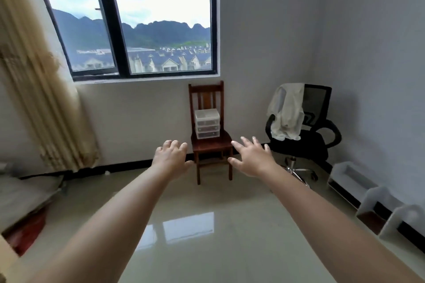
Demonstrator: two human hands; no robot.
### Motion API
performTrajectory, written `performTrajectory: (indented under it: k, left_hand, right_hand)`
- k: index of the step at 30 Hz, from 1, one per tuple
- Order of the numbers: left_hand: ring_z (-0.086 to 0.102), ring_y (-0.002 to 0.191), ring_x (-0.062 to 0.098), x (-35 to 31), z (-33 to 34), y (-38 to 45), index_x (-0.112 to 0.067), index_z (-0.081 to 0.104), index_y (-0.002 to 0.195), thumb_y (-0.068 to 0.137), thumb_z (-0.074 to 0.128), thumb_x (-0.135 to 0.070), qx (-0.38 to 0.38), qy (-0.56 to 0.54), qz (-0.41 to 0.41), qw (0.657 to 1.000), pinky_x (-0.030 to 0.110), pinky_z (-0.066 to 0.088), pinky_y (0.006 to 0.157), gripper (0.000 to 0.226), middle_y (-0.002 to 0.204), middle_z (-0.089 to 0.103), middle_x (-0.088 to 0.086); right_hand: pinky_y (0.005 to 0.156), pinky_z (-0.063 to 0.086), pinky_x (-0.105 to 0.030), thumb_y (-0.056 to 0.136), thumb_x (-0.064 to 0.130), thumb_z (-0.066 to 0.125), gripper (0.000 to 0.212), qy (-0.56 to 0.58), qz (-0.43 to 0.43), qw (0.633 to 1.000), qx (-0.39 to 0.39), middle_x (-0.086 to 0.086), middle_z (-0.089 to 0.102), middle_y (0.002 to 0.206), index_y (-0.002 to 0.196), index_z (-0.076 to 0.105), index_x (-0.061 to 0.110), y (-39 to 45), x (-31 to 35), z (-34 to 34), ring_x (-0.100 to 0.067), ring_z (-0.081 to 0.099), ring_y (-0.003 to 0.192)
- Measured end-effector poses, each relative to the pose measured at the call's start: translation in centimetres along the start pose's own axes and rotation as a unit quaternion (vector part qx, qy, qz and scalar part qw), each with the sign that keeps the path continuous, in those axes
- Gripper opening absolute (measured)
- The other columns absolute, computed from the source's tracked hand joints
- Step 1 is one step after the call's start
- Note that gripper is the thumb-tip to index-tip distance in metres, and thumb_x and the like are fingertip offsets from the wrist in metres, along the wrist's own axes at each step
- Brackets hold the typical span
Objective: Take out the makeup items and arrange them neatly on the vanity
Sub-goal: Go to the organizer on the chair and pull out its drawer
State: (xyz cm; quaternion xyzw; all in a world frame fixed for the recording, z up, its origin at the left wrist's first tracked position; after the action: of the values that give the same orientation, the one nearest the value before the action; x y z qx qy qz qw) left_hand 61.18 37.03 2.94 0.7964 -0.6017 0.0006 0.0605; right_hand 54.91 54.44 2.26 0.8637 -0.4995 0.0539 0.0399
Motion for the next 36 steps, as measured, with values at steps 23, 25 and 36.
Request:
performTrajectory:
  k: [23,25,36]
  left_hand:
    - [0.025,0.135,0.028,10.0,3.2,56.2,-0.015,0.030,0.139,0.093,0.040,-0.044,-0.008,0.038,-0.031,0.999,0.040,0.031,0.106,0.055,0.144,0.032,0.009]
    - [0.025,0.135,0.028,9.7,5.3,60.9,-0.015,0.029,0.139,0.094,0.040,-0.044,0.003,0.037,-0.024,0.999,0.040,0.031,0.105,0.055,0.143,0.032,0.009]
    - [0.034,0.129,0.028,10.7,15.1,88.0,-0.015,0.030,0.137,0.094,0.039,-0.044,0.052,0.030,-0.048,0.997,0.039,0.034,0.102,0.052,0.138,0.038,0.009]
  right_hand:
    - [0.116,0.008,-0.048,0.094,0.048,0.035,0.060,0.002,0.000,1.000,0.011,-0.001,0.009,0.157,0.146,0.015,0.027,58.4,-5.6,-1.1,-0.028,0.000,0.145]
    - [0.116,0.008,-0.049,0.094,0.047,0.035,0.059,0.004,0.002,1.000,0.020,-0.001,0.009,0.157,0.146,0.015,0.027,63.1,-6.6,0.2,-0.028,0.000,0.144]
    - [0.116,0.010,-0.050,0.095,0.046,0.035,0.057,0.006,-0.025,0.998,0.066,-0.003,0.013,0.156,0.145,0.020,0.025,92.3,-11.5,5.6,-0.030,0.000,0.144]
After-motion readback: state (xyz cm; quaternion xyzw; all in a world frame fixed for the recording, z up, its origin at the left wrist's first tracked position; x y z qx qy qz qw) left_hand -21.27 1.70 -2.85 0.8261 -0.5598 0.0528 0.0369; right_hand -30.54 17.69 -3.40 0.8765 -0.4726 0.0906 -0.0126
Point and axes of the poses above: each hand's wrist, its own y-axis towards the middle knuckle, its own z-axis out of the palm, x = y × z, the point moved 10 cm from there along y, towards the middle knuckle
